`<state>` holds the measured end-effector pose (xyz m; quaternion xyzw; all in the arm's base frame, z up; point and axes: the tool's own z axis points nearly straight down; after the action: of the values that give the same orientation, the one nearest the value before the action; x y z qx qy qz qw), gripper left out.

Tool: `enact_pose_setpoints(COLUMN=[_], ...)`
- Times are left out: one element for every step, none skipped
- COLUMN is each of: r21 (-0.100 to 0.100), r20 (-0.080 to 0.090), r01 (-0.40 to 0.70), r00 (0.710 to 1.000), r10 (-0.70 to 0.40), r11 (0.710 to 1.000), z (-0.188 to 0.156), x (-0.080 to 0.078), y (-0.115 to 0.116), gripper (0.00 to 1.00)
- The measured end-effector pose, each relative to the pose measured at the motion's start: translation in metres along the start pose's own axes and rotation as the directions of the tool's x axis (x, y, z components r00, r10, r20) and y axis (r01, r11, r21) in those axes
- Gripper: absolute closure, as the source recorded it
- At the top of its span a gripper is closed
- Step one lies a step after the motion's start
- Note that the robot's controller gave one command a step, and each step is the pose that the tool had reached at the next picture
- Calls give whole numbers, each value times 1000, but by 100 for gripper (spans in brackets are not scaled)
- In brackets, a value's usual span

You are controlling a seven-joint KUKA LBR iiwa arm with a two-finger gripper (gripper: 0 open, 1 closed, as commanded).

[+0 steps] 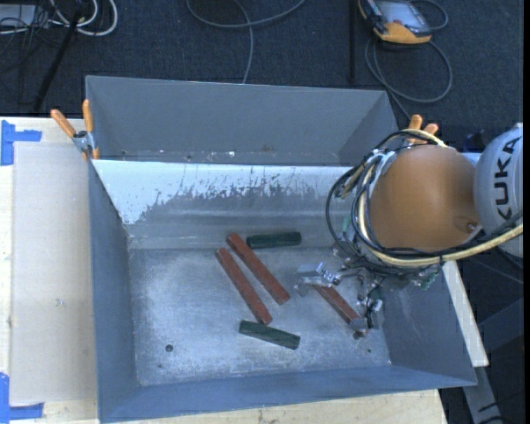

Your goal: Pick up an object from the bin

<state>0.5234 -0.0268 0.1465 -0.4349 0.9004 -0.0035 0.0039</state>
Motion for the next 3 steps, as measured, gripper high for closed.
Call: enact_pose_setpoints(r21=[-12, 0, -14], r20=[-5, 1, -9], r01=[-75, -104, -258], r00=[997, 995, 966], r10=[75, 104, 258], r11=[997, 995, 966], z=[77, 7, 81], x=[-12, -6, -2], y=[-46, -112, -111], gripper=[0, 0, 0])
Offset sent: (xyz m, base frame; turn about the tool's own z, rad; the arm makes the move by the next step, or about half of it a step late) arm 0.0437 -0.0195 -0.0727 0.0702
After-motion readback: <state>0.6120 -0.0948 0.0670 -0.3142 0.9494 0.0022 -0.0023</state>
